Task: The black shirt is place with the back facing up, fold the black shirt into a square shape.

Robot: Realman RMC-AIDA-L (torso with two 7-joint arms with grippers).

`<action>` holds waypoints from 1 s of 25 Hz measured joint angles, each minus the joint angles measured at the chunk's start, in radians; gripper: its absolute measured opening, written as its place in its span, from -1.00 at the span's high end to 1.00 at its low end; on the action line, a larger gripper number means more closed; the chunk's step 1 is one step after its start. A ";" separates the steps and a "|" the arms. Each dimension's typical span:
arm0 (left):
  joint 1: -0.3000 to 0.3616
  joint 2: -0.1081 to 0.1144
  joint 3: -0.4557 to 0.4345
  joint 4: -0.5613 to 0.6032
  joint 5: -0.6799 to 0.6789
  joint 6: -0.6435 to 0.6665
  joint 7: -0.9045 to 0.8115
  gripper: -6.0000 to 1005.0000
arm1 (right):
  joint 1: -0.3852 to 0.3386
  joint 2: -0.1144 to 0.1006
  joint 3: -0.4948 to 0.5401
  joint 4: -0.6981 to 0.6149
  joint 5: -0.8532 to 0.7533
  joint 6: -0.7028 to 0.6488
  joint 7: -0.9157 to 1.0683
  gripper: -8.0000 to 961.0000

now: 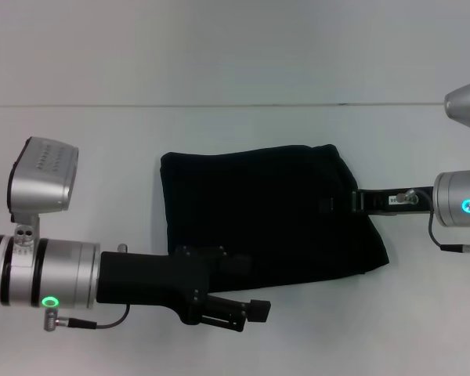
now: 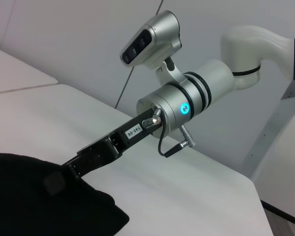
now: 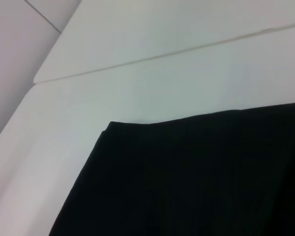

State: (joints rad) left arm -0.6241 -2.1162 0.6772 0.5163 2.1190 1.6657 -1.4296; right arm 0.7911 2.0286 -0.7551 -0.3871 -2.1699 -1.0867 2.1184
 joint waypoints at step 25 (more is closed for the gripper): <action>0.010 -0.004 -0.036 -0.004 -0.007 0.002 -0.034 -0.89 | -0.044 -0.056 0.008 -0.140 0.087 -0.132 -0.065 0.89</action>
State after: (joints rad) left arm -0.6140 -2.1203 0.6413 0.5121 2.1122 1.6674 -1.4635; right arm 0.7471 1.9725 -0.7466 -0.5275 -2.0833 -1.2184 2.0533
